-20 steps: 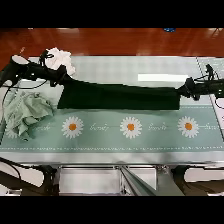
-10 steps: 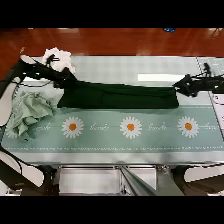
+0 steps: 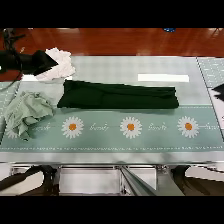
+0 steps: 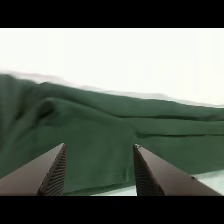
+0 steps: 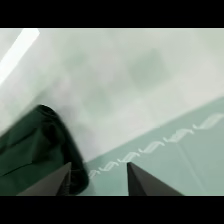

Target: Fold the shirts.

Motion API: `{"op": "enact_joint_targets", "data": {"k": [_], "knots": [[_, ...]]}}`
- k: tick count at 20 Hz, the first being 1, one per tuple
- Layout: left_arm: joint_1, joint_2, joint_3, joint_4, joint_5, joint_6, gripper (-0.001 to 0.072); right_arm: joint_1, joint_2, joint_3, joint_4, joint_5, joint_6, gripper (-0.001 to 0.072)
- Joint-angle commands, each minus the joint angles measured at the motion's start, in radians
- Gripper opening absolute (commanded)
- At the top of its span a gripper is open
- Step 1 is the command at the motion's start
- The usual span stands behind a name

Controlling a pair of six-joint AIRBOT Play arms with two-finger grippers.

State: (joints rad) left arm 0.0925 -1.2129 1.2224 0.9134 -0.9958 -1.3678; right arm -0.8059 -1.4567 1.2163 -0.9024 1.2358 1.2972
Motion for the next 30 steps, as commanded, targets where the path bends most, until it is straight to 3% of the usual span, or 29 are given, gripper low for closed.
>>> {"op": "enact_joint_targets", "data": {"k": [1, 6, 17, 18, 19, 20, 22, 23, 24, 25, 30], "knots": [[-0.15, 0.269, -0.319, 0.012, 0.337, 0.022, 0.0507, -0.009, -0.014, -0.15, 0.092, -0.042, -0.035, 0.0412], [-0.232, 0.263, -0.416, 0.01, 0.314, 0.02, 0.0507, 0.126, -0.161, -0.153, 0.213, -0.022, -0.067, 0.0412], [-0.237, 0.182, -0.415, 0.003, 0.296, -0.017, 0.0507, 0.372, -0.283, -0.115, 0.273, -0.127, -0.06, 0.0395], [-0.237, 0.182, -0.416, 0.003, 0.296, -0.018, 0.0507, 0.391, -0.283, -0.093, 0.27, -0.125, -0.06, 0.0291], [-0.237, 0.182, -0.416, 0.003, 0.296, -0.017, 0.0507, 0.41, -0.283, -0.064, 0.268, -0.114, -0.066, 0.0122], [-0.237, 0.182, -0.415, 0.003, 0.296, -0.018, 0.0507, 0.426, -0.28, -0.035, 0.267, -0.088, -0.1, 0.0021], [-0.237, 0.182, -0.415, -0.01, 0.294, -0.017, 0.0503, 0.435, -0.246, 0.009, 0.239, -0.031, -0.109, 0.002], [-0.237, 0.182, -0.415, -0.024, 0.294, -0.016, 0.0433, 0.432, -0.203, 0.01, 0.198, -0.018, -0.108, 0.002], [-0.243, 0.181, -0.415, -0.032, 0.295, -0.016, 0.0154, 0.426, -0.154, 0.009, 0.137, 0.002, -0.098, 0.002], [-0.26, 0.179, -0.415, -0.032, 0.307, -0.005, 0.0025, 0.427, -0.091, 0.002, 0.078, 0.028, -0.09, 0.002], [-0.482, -0.005, -0.277, -0.034, 0.362, -0.006, 0.0024, 0.426, 0.313, -0.138, -0.028, 0.066, -0.05, 0.002]]}}
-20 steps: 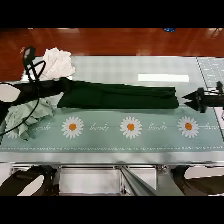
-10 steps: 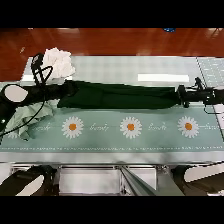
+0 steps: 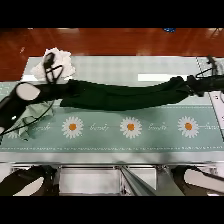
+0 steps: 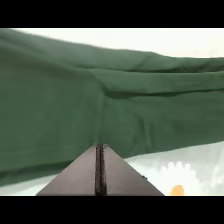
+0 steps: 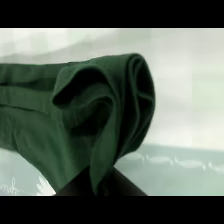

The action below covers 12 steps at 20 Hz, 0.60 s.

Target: Fold the shirts.

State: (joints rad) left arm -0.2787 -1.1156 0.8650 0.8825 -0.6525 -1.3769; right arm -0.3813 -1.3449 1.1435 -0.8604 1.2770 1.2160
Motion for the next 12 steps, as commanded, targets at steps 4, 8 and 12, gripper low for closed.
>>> {"op": "enact_joint_targets", "data": {"k": [4, 8, 12], "knots": [[-0.327, -0.452, 0.408, -0.002, -0.089, -0.036, 0.0023, 0.003, 0.507, -0.185, -0.048, 0.026, 0.108, 0.002], [-0.497, -0.801, 0.794, 0.0, -0.334, -0.106, 0.0023, 0.003, 0.666, -0.206, -0.034, 0.054, 0.138, 0.002], [-0.641, -0.975, 0.985, -0.031, -0.406, -0.163, 0.0024, 0.003, 0.693, -0.206, -0.027, 0.082, 0.145, 0.002]]}}
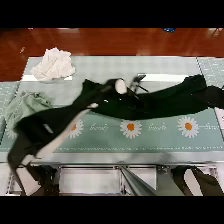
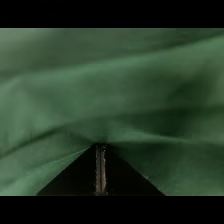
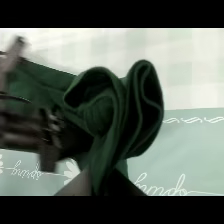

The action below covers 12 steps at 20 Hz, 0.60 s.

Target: Fold the shirts.

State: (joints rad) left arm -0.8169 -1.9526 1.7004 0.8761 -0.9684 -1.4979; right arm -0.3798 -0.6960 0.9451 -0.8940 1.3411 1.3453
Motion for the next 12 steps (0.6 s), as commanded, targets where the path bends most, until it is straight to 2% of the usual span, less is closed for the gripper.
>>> {"op": "enact_joint_targets", "data": {"k": [1, 4, 8, 10, 12], "knots": [[-0.125, -0.15, 0.159, -0.037, -0.087, -0.042, 0.0024, 0.001, 0.044, -0.008, 0.01, 0.017, 0.016, 0.002], [-0.114, -0.141, 0.171, -0.039, -0.092, -0.045, 0.0024, 0.002, 0.044, -0.008, 0.023, 0.011, 0.016, 0.002], [0.06, -0.036, 0.17, -0.016, -0.15, -0.06, 0.0024, 0.002, 0.043, -0.008, 0.032, -0.003, 0.024, 0.002], [0.154, 0.059, 0.17, 0.095, -0.189, -0.094, 0.0024, 0.01, 0.02, -0.007, 0.086, -0.006, 0.022, 0.002], [0.225, 0.188, 0.14, 0.265, -0.197, -0.14, 0.0024, 0.111, -0.033, -0.007, 0.127, -0.06, 0.023, 0.002]]}}
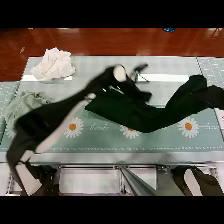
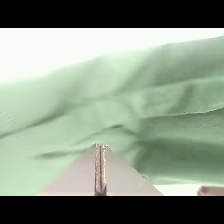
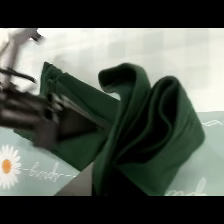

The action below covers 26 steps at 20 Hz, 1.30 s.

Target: Fold the shirts.

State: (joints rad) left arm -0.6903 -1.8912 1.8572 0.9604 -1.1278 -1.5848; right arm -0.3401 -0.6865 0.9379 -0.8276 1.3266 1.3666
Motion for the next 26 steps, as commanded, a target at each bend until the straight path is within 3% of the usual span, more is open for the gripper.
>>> {"op": "enact_joint_targets", "data": {"k": [1, 4, 7, 12, 17, 18, 19, 20, 26], "knots": [[0.131, 0.209, -0.059, 0.246, -0.036, -0.06, 0.0024, 0.158, -0.081, 0.0, 0.076, -0.095, 0.005, 0.002], [0.229, 0.473, -0.277, 0.388, -0.021, -0.063, 0.0024, 0.443, -0.246, 0.029, 0.093, -0.29, 0.02, 0.002], [0.37, 0.76, -0.587, 0.424, 0.025, -0.063, 0.0024, 0.653, -0.492, 0.155, 0.111, -0.401, 0.02, 0.002], [0.554, 1.104, -1.003, 0.388, 0.067, -0.063, 0.0024, 0.78, -0.887, 0.437, 0.145, -0.397, 0.021, 0.002], [0.571, 1.191, -1.189, 0.27, 0.114, -0.063, 0.0024, 0.818, -1.075, 0.549, 0.201, -0.392, 0.032, 0.0021], [0.571, 1.188, -1.207, 0.239, 0.146, -0.063, 0.0024, 0.82, -1.086, 0.549, 0.212, -0.402, 0.031, 0.0054], [0.571, 1.183, -1.223, 0.211, 0.177, -0.063, 0.0024, 0.82, -1.094, 0.549, 0.237, -0.406, 0.017, 0.0314], [0.571, 1.175, -1.234, 0.185, 0.205, -0.063, 0.0024, 0.818, -1.095, 0.549, 0.257, -0.384, -0.026, 0.0413], [0.574, 1.141, -1.238, 0.142, 0.257, -0.064, 0.0024, 0.582, -0.924, 0.548, 0.239, -0.02, -0.028, 0.0413]]}}
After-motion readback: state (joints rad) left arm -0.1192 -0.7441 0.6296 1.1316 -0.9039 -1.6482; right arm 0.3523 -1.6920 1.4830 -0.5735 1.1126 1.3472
